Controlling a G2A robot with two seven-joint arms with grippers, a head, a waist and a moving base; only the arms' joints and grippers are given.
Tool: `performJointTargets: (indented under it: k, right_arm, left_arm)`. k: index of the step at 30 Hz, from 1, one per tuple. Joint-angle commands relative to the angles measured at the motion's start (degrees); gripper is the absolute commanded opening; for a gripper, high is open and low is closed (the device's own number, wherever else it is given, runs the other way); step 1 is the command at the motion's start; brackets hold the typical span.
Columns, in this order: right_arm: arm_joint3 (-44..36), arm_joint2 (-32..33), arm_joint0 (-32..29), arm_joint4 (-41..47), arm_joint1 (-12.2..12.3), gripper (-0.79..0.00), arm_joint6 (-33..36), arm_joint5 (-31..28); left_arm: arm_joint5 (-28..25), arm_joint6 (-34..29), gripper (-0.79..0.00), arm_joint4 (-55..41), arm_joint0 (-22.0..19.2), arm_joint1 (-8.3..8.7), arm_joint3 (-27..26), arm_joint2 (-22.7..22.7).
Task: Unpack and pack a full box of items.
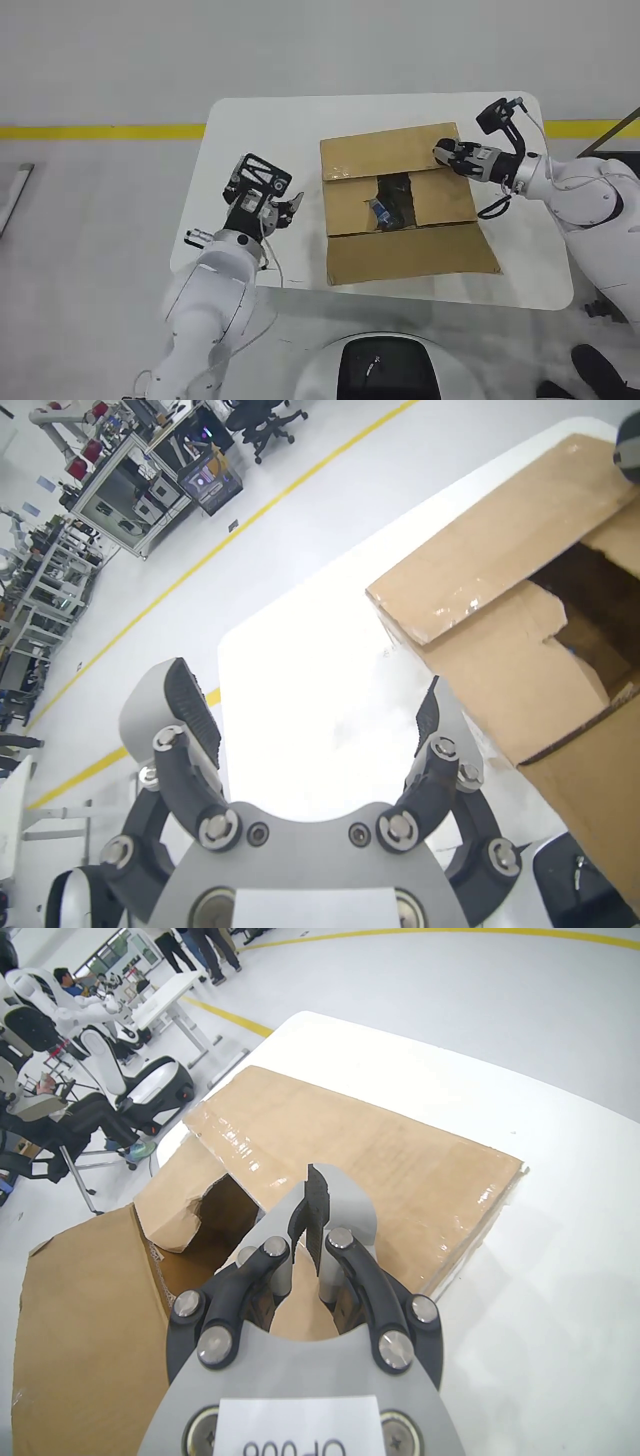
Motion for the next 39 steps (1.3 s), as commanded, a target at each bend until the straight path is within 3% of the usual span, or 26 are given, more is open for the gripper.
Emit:
performJointTargets:
  k: [1,7,10,14,20,25,39]
  right_arm:
    - [-0.2,0.1,-0.4,0.3,0.0,-0.785,-0.6,0.9]
    - [-1.4,0.1,-1.3,0.1,0.0,-0.785,-0.6,1.6]
    - [-1.7,0.1,-1.5,0.1,0.1,-0.785,-0.5,1.6]
    - [-1.9,0.1,-1.7,0.5,0.1,-0.785,-0.4,1.9]
    - [-2.6,0.4,-2.3,1.2,0.2,-0.785,0.1,2.2]
    - [-2.9,0.7,-2.9,1.4,0.3,-0.785,0.4,2.1]
    - [-3.3,1.6,-3.5,1.5,0.6,-0.785,1.3,1.4]
  left_arm:
    - [-3.6,-0.9,0.0,2.6,3.9,0.52,-2.6,-1.4]
    - [-5.2,-2.1,0.0,2.8,15.8,1.33,-8.7,-7.4]
    - [-4.4,-1.0,0.0,0.0,19.9,1.36,-9.1,-8.9]
    - [-6.8,-2.4,0.0,-6.9,23.7,1.43,-9.1,-9.4]
    - [-9.9,0.0,0.0,-7.0,25.6,1.72,-8.5,-8.6]
    - [-14.6,2.6,0.0,-8.1,24.3,2.0,-7.2,-7.3]
    - [-13.3,9.4,0.0,-3.7,14.2,1.35,0.4,2.5]
